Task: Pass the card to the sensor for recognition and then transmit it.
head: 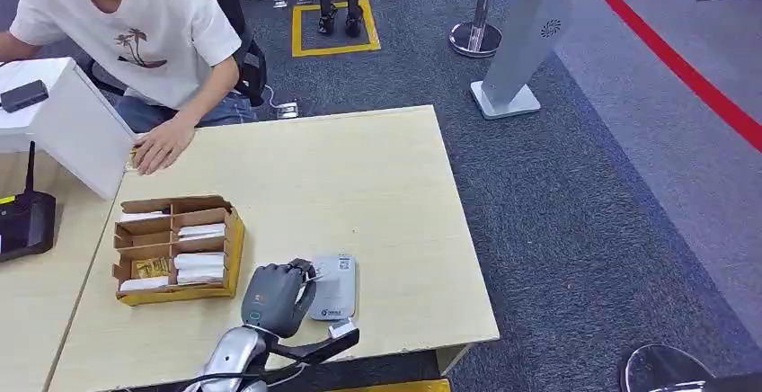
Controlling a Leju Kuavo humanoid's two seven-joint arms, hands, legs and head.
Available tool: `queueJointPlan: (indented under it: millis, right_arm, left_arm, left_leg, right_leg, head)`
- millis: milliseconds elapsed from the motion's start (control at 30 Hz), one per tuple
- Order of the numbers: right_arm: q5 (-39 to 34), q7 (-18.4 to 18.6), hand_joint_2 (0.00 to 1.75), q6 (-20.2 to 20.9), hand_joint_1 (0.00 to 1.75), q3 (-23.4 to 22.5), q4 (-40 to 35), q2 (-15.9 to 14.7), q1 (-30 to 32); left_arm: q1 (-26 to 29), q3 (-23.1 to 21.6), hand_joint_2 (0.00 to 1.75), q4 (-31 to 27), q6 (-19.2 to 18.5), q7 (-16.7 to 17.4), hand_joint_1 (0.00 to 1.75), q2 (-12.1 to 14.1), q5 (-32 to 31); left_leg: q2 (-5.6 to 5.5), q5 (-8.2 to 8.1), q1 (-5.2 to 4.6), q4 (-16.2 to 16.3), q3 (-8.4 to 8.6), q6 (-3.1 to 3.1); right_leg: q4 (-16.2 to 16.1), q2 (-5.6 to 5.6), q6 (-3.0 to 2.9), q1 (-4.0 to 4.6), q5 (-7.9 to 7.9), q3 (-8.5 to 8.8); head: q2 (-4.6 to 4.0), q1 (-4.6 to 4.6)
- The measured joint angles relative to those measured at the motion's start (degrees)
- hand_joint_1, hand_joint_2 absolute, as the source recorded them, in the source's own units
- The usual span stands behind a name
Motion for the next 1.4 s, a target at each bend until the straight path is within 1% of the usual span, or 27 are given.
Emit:
queueJointPlan:
  millis: [300, 867, 967, 1067, 1133, 1233, 1300, 1400]
  right_arm:
    - [0.33, 0.0, 1.75, -0.04, 0.0, 0.0, 0.0, 0.0, 0.01]
    - [0.5, 0.0, 1.75, -0.04, 0.0, 0.0, 0.0, 0.0, 0.01]
    - [0.52, 0.0, 1.75, -0.04, 0.0, 0.0, 0.0, 0.0, 0.02]
    - [0.44, 0.0, 1.75, -0.04, 0.0, 0.0, 0.0, 0.02, 0.03]
    - [0.28, -0.02, 1.75, -0.04, 0.0, -0.02, 0.0, 0.02, 0.07]
    - [0.17, -0.11, 1.75, -0.04, 0.0, 0.0, 0.0, 0.02, 0.12]
    - [0.39, -0.11, 1.75, 0.18, 0.0, 0.0, 0.0, 0.02, 0.14]
    - [1.05, -0.13, 1.75, 0.53, 0.0, 0.0, 0.0, 0.02, 0.17]
  left_arm:
    - [0.01, 0.0, 1.75, 0.0, -0.39, 0.04, 1.75, 0.44, 0.02]
    - [0.01, 0.0, 1.75, 0.02, -0.39, 0.04, 1.75, 0.5, 0.02]
    - [0.0, 0.0, 1.75, 0.0, 0.26, 0.09, 1.75, 0.55, 0.11]
    - [0.05, 0.33, 1.75, -1.16, 1.73, 1.07, 1.75, 1.05, 0.17]
    - [0.05, 1.49, 1.75, -2.82, 3.39, 1.75, 1.75, 1.82, 0.13]
    - [-0.1, 4.69, 1.75, -6.16, 5.29, 2.53, 1.75, 3.6, -0.96]
    - [-0.4, 7.7, 1.75, -8.44, 6.03, 3.15, 1.75, 5.4, -1.82]
    - [-1.44, 12.73, 1.75, -10.73, 6.14, 3.74, 1.75, 8.33, -3.17]
  left_leg:
    - [0.0, 0.0, 0.0, 0.0, 0.02, 0.0]
    - [0.0, 0.0, 0.0, 0.0, 0.02, 0.0]
    - [0.0, 0.0, 0.0, 0.0, 0.02, 0.0]
    - [0.0, 0.01, 0.01, 0.0, 0.01, 0.0]
    - [0.0, 0.01, 0.02, 0.0, 0.01, -0.01]
    - [0.0, 0.02, 0.04, 0.0, 0.02, -0.02]
    - [0.01, 0.03, 0.07, -0.01, 0.02, -0.04]
    - [0.01, 0.07, 0.1, -0.02, 0.02, -0.1]
  right_leg:
    - [0.0, 0.0, 0.0, 0.0, 0.0, 0.02]
    - [0.0, 0.0, 0.0, 0.0, 0.0, 0.02]
    - [0.0, 0.0, 0.0, 0.0, 0.0, 0.02]
    - [0.01, 0.0, 0.0, 0.0, 0.0, 0.01]
    - [0.01, 0.0, 0.0, 0.0, 0.0, 0.01]
    - [0.02, 0.0, -0.01, 0.01, 0.0, 0.0]
    - [0.04, 0.01, -0.01, 0.04, 0.0, -0.01]
    - [0.05, 0.01, -0.02, 0.13, 0.0, -0.01]
  head:
    - [0.0, 0.02]
    - [0.0, 0.02]
    - [0.0, 0.02]
    - [0.0, 0.02]
    - [0.0, 0.02]
    - [0.0, 0.02]
    - [0.0, 0.02]
    - [0.0, 0.02]
